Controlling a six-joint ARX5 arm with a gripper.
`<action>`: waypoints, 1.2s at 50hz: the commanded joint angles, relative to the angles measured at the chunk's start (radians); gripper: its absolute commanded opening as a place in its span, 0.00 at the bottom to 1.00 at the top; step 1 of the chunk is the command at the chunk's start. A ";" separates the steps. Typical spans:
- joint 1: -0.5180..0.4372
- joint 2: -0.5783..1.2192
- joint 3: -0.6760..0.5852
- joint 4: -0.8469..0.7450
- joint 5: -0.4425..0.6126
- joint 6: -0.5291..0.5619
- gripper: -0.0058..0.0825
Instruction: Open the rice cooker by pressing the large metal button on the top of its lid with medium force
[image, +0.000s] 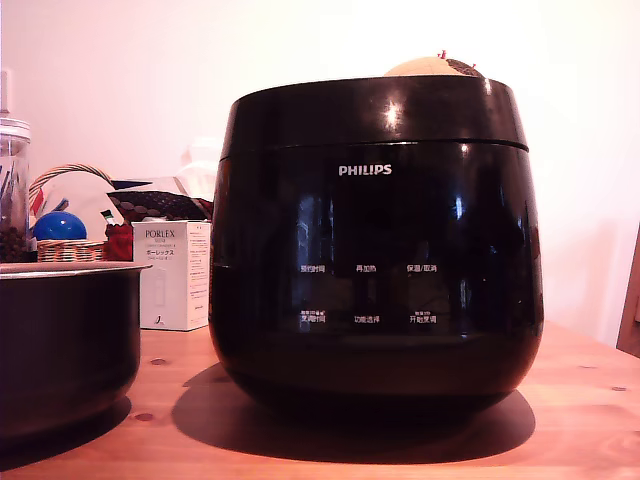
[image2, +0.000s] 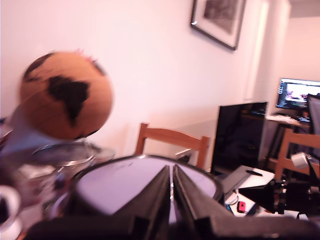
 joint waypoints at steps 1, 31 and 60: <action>-0.058 0.067 0.004 0.026 -0.051 0.035 0.04; -0.328 0.574 0.259 0.101 -0.266 0.147 0.04; -0.383 0.751 0.446 -0.209 -0.279 0.224 0.04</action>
